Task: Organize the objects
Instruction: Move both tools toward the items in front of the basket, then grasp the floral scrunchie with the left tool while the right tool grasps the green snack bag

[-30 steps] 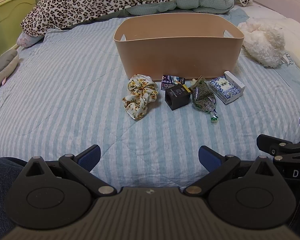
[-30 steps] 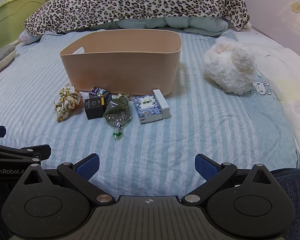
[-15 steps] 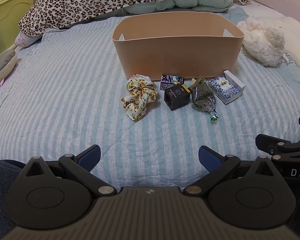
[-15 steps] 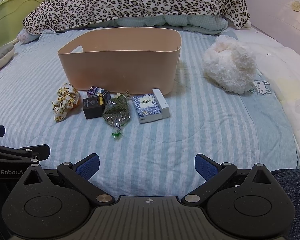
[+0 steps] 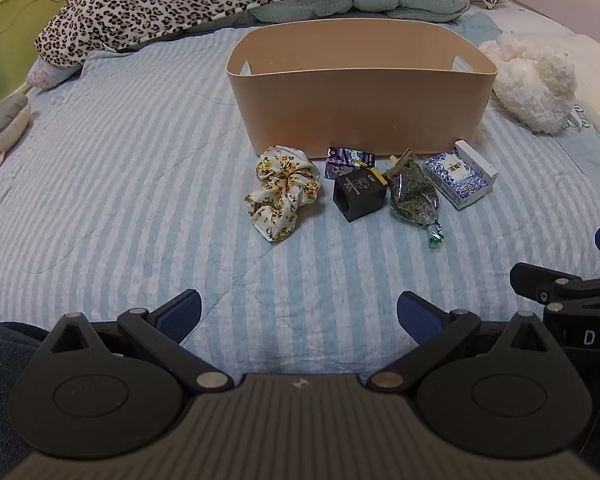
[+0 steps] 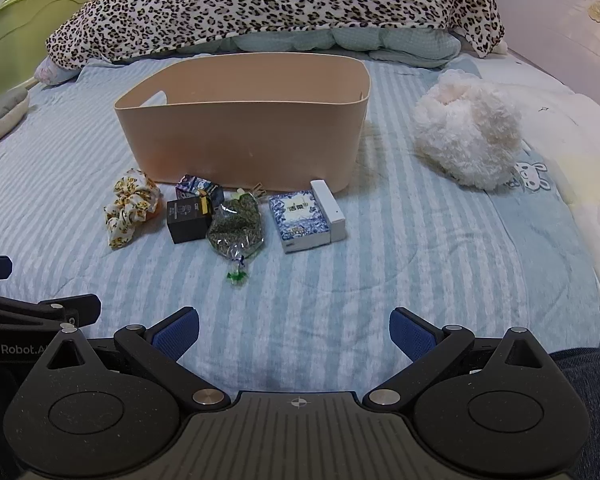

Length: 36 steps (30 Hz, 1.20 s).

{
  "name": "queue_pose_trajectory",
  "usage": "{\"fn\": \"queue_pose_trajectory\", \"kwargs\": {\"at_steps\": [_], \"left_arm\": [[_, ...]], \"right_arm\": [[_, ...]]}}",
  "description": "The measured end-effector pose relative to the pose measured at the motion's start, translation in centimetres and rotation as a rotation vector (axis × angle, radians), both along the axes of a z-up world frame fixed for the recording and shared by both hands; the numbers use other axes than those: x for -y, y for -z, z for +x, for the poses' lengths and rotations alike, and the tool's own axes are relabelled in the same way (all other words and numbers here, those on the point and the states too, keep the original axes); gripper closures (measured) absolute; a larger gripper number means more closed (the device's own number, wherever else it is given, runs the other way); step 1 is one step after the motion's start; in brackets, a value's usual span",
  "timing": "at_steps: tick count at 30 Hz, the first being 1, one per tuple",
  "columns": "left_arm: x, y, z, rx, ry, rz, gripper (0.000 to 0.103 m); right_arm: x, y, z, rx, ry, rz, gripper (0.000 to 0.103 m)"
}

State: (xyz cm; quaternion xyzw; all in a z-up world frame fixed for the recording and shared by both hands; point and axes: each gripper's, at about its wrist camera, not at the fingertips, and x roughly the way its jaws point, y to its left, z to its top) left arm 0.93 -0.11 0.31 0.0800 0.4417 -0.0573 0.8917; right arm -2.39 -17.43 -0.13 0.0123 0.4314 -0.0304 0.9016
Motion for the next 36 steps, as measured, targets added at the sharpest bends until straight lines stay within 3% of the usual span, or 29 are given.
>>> {"fn": "queue_pose_trajectory", "kwargs": {"at_steps": [13, 23, 36], "left_arm": [[-0.7, -0.3, 1.9, 0.02, 0.003, 0.018, 0.0], [-1.2, -0.1, 5.3, 0.043, 0.003, 0.055, 0.0], [-2.6, 4.5, 11.0, -0.021, -0.002, 0.0, 0.0]], "right_arm": [[-0.2, -0.2, 2.4, -0.005, -0.027, -0.091, 0.0], [0.2, 0.6, 5.3, -0.038, -0.03, -0.085, 0.0], [-0.4, 3.8, 10.0, -0.138, -0.061, -0.019, 0.006]]}}
